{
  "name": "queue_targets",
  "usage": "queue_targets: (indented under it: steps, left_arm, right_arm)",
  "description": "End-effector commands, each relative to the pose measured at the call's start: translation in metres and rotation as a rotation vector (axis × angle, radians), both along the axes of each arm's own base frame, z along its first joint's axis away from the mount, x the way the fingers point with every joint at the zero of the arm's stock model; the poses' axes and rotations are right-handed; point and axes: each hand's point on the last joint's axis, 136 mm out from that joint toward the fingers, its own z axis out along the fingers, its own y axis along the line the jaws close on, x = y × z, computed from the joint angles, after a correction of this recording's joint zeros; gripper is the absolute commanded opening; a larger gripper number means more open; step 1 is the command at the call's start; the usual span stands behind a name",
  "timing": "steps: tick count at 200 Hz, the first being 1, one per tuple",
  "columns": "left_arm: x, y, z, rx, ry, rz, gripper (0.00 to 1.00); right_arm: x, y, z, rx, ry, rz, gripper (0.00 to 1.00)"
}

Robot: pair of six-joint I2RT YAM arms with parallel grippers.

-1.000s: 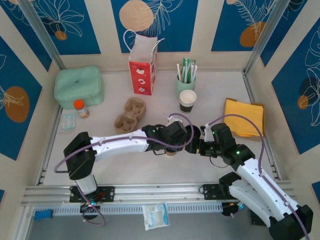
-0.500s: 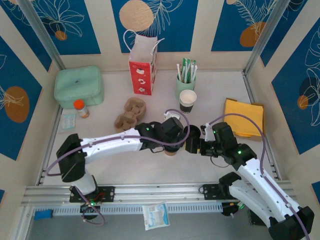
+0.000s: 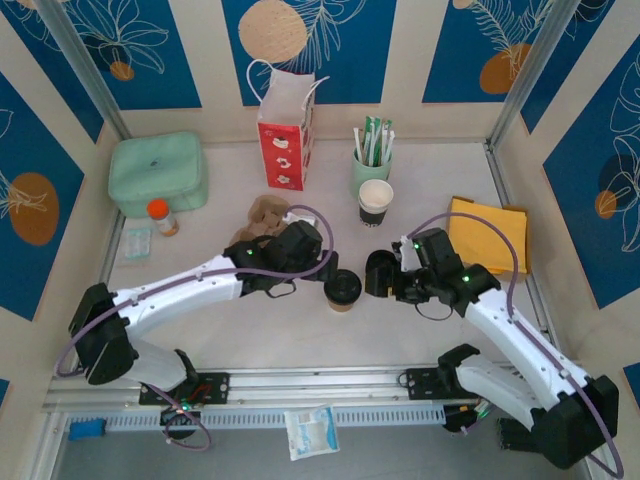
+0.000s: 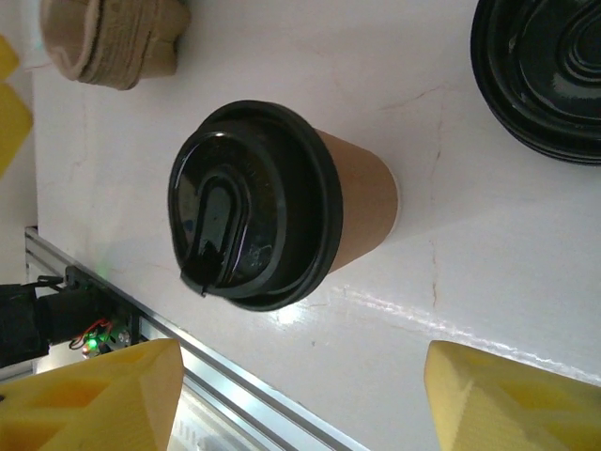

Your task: Pack the takeout coffee

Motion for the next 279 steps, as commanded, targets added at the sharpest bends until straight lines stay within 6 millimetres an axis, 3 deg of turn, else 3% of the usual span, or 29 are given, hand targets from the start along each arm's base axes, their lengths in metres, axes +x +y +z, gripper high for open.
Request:
queue_targets:
  steps: [1, 42, 104, 279]
  left_arm:
    - [-0.009, 0.009, -0.006, -0.042, 0.059, -0.008, 0.96]
    - [-0.017, 0.019, -0.026, -0.099, 0.121, -0.014, 0.97]
    - [-0.024, 0.006, -0.043, -0.155, 0.182, -0.059, 0.97]
    - [-0.025, 0.004, -0.078, -0.136, 0.235, -0.039, 0.97]
  right_arm:
    - [0.006, 0.002, 0.004, -0.044, -0.010, 0.023, 0.69]
    - [0.015, 0.010, -0.002, -0.101, -0.001, 0.049, 0.69]
    - [0.027, 0.017, -0.011, -0.138, 0.003, 0.058, 0.69]
    - [0.028, 0.025, -0.032, -0.142, 0.035, 0.080, 0.67]
